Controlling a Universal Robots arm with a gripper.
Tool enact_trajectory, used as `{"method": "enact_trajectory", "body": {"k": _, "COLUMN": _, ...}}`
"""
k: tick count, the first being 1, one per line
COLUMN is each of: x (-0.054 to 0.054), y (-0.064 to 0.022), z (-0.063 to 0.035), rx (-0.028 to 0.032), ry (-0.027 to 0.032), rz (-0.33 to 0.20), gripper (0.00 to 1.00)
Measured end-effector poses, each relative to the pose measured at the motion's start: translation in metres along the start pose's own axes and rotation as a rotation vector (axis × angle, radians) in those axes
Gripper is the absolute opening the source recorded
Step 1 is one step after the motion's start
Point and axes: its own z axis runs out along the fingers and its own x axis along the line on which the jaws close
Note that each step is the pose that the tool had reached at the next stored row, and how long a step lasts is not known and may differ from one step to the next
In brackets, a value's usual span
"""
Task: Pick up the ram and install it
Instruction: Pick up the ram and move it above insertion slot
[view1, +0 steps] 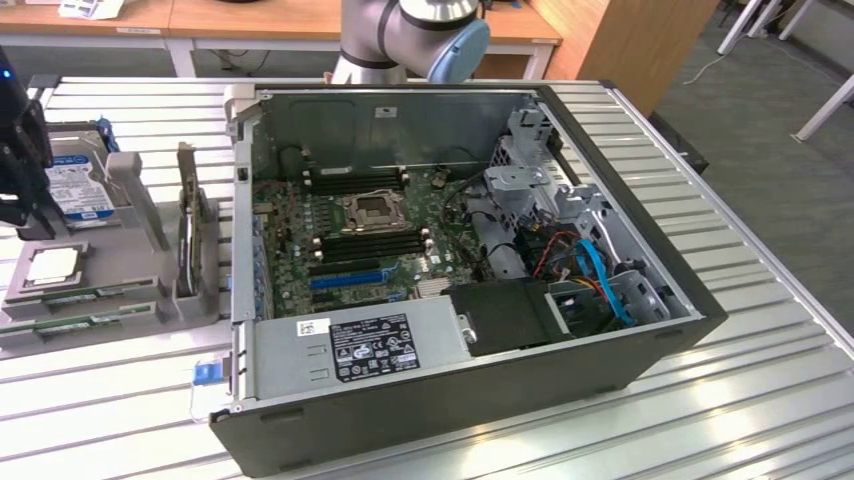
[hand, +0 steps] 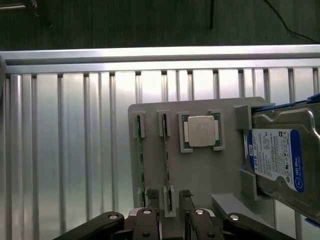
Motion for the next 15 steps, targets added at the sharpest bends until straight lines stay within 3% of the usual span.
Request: {"method": "enact_trajectory", "body": {"k": 15, "x": 0.001, "y": -0.0006, "z": 0.0126, "rx": 0.0, "ry": 0.0001, "rz": 0.0, "gripper": 0.3}}
